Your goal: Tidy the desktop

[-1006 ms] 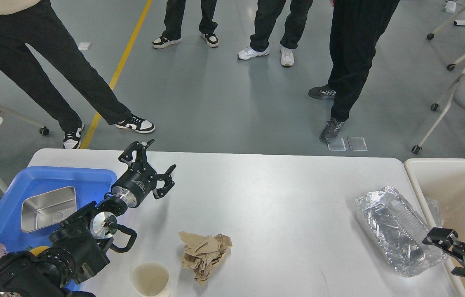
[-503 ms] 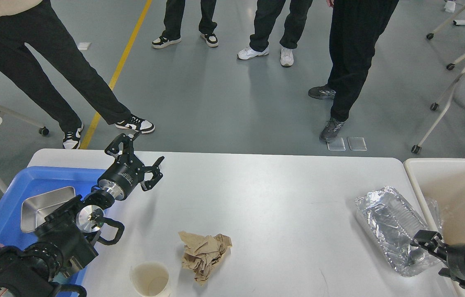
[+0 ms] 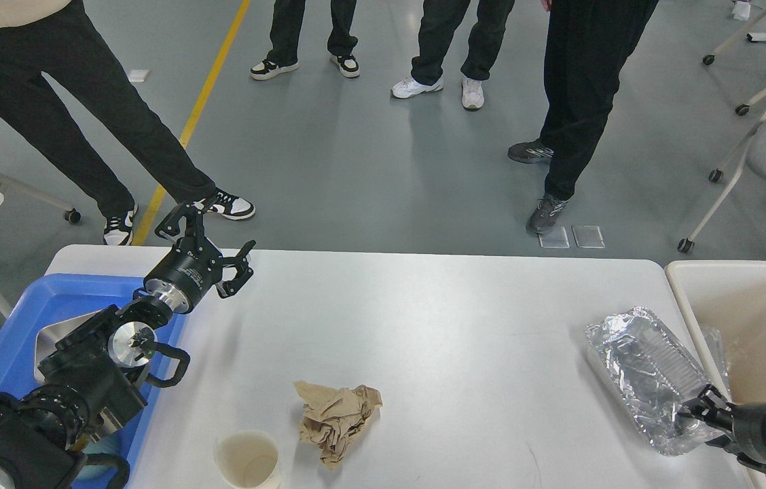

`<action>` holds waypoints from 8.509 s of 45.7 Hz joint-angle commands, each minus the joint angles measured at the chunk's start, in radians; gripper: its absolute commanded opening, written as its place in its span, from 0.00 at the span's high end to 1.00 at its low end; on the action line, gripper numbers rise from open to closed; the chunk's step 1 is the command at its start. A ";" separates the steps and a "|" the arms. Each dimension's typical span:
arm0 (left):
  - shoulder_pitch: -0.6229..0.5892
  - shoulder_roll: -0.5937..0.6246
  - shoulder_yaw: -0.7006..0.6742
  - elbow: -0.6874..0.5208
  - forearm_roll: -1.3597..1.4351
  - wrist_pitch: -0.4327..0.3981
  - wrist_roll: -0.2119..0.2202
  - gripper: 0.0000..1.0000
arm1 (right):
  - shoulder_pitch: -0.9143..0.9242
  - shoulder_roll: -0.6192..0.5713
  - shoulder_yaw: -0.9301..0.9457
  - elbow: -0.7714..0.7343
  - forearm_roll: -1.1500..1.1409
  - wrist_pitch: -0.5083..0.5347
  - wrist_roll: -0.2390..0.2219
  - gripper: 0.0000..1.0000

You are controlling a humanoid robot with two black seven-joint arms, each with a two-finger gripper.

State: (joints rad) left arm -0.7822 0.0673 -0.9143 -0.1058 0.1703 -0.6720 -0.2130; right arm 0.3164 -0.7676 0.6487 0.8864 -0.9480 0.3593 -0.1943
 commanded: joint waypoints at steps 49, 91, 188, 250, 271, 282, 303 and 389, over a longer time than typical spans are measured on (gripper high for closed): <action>0.020 0.003 0.002 0.001 0.000 0.000 -0.011 0.04 | 0.251 -0.490 0.000 0.519 0.014 0.259 -0.086 1.00; 0.041 0.071 -0.012 0.000 -0.005 0.000 -0.014 0.04 | 0.891 0.273 -0.268 -0.052 -0.285 0.547 -0.146 1.00; 0.044 0.126 -0.026 0.002 -0.106 0.038 -0.031 0.04 | 0.860 0.630 -0.589 -0.669 0.112 0.527 0.111 1.00; -0.003 0.235 0.305 -0.101 -0.057 0.062 -0.016 0.04 | 0.860 0.642 -0.593 -0.649 0.107 0.527 0.119 1.00; 0.054 1.140 0.712 -1.509 0.049 0.485 0.050 0.07 | 0.860 0.665 -0.593 -0.649 0.107 0.527 0.118 1.00; 0.038 1.393 0.712 -1.658 0.083 0.369 0.118 0.08 | 0.860 0.665 -0.593 -0.649 0.107 0.527 0.118 1.00; -0.109 1.522 0.701 -1.658 0.124 0.160 0.221 0.08 | 0.863 0.665 -0.593 -0.649 0.107 0.527 0.118 1.00; -0.091 0.733 0.808 -1.513 0.756 -0.015 0.753 0.11 | 0.882 0.666 -0.592 -0.610 0.109 0.527 0.119 1.00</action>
State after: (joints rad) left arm -0.8738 0.8454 -0.1205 -1.6310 0.9077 -0.6879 0.5335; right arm 1.1996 -0.1005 0.0568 0.2762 -0.8390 0.8865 -0.0753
